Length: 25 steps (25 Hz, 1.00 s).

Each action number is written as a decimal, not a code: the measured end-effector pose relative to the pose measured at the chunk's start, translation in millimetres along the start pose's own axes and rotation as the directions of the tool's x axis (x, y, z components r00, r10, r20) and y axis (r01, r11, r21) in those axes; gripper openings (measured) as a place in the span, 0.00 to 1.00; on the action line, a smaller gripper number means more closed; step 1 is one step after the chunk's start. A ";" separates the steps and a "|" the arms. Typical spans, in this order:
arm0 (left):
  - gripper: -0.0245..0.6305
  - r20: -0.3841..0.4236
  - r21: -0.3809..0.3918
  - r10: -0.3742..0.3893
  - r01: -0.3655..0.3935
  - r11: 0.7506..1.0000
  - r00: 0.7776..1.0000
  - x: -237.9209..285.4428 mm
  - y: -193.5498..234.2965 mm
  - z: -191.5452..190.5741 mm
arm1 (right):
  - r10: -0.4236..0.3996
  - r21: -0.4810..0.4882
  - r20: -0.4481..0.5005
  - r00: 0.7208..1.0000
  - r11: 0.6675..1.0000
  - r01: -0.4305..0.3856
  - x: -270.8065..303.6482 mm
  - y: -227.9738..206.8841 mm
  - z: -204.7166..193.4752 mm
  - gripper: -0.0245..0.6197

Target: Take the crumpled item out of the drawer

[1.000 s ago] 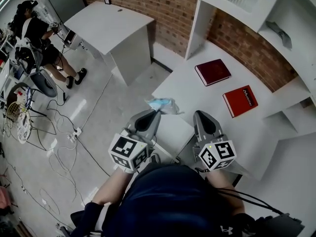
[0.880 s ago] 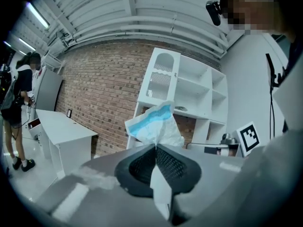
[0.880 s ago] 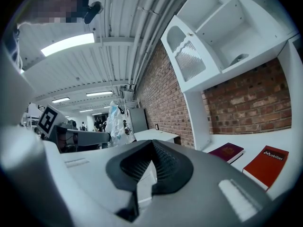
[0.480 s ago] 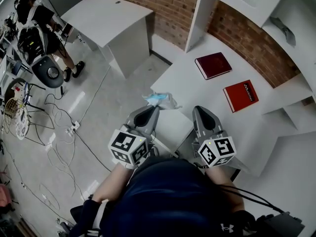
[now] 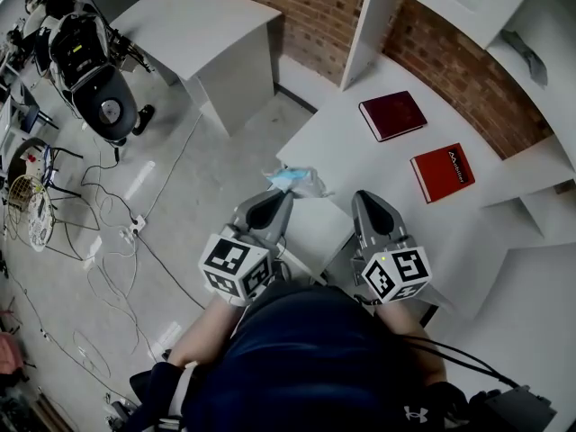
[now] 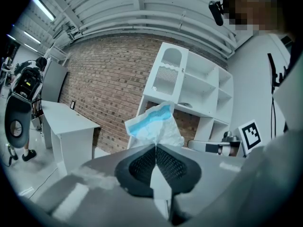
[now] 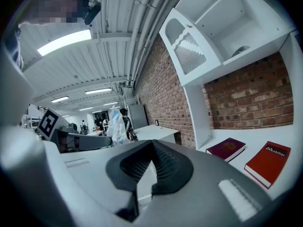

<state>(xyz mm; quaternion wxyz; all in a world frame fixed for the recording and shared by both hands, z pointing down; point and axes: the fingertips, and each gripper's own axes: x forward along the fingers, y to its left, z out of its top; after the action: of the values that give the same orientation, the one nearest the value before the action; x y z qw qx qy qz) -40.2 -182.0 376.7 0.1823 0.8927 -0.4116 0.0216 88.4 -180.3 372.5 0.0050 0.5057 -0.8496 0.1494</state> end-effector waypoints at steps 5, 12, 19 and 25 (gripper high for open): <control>0.04 -0.007 -0.001 -0.003 0.003 1.000 1.000 3.5 1.5 -0.5 | -0.008 0.002 -0.007 1.000 1.000 0.008 1.7 -2.2 -1.9 0.04; 0.04 -0.029 0.011 -0.001 0.001 1.000 1.000 6.0 4.2 -5.0 | -0.017 0.010 -0.009 1.000 1.000 0.017 1.3 -6.3 -4.3 0.04; 0.04 -0.033 0.013 -0.007 0.007 1.000 0.999 -0.2 9.0 -7.7 | -0.021 0.014 -0.012 1.000 1.000 0.021 3.8 1.0 -6.9 0.04; 0.04 -0.035 0.008 -0.007 0.007 1.000 0.999 -2.1 11.6 -10.9 | -0.025 0.023 -0.015 1.000 0.999 0.025 4.2 2.2 -10.5 0.04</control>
<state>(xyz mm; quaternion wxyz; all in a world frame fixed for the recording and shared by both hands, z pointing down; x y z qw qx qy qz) -49.0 -183.6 390.0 0.1861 0.8943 -0.4051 0.0382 83.0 -180.3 382.6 0.0074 0.5152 -0.8414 0.1629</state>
